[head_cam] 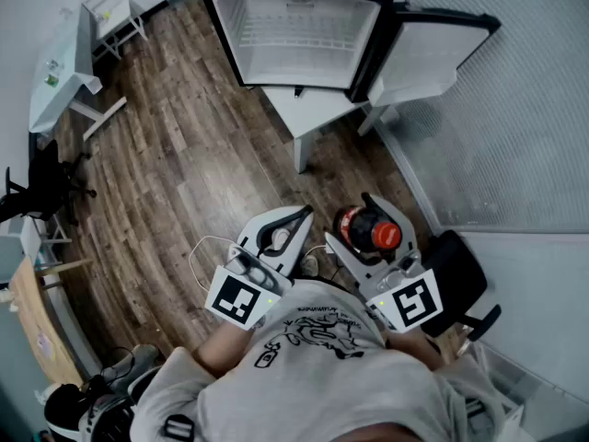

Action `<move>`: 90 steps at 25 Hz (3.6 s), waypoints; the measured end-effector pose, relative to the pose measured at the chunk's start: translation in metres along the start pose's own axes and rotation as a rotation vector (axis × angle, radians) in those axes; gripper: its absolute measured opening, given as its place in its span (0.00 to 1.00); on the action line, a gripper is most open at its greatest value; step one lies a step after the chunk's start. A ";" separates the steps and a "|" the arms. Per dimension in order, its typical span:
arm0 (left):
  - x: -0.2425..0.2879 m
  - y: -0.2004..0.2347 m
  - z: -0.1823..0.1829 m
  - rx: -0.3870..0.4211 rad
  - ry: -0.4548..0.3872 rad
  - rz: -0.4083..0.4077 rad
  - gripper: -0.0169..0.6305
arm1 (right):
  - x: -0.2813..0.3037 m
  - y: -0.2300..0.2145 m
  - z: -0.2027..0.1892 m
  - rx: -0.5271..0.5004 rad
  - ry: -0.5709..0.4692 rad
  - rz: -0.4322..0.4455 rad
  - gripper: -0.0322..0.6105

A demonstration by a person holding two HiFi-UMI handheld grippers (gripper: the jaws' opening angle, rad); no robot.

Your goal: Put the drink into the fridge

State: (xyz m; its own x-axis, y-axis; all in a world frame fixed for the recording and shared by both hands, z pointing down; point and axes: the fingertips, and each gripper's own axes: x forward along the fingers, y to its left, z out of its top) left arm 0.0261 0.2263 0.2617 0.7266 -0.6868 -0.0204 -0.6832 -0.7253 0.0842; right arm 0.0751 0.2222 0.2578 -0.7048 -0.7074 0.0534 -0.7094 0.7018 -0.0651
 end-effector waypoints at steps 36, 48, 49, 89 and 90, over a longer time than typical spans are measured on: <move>0.017 0.075 0.028 0.014 -0.051 -0.022 0.03 | 0.071 -0.011 0.027 -0.007 -0.055 0.028 0.56; 0.045 0.172 0.045 0.011 -0.059 -0.045 0.03 | 0.168 -0.042 0.038 -0.014 -0.035 -0.004 0.56; 0.046 0.180 0.045 0.009 -0.060 -0.045 0.03 | 0.175 -0.044 0.037 -0.013 -0.033 -0.007 0.56; 0.140 0.232 0.035 0.013 -0.013 -0.030 0.03 | 0.222 -0.143 0.036 -0.022 -0.020 -0.026 0.56; 0.144 0.233 0.033 0.013 -0.011 -0.031 0.03 | 0.223 -0.145 0.033 -0.021 -0.018 -0.027 0.56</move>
State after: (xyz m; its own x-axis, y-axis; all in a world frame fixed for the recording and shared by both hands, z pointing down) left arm -0.0312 -0.0431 0.2454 0.7463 -0.6648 -0.0340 -0.6617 -0.7465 0.0702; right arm 0.0212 -0.0400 0.2462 -0.6852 -0.7275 0.0367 -0.7284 0.6838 -0.0431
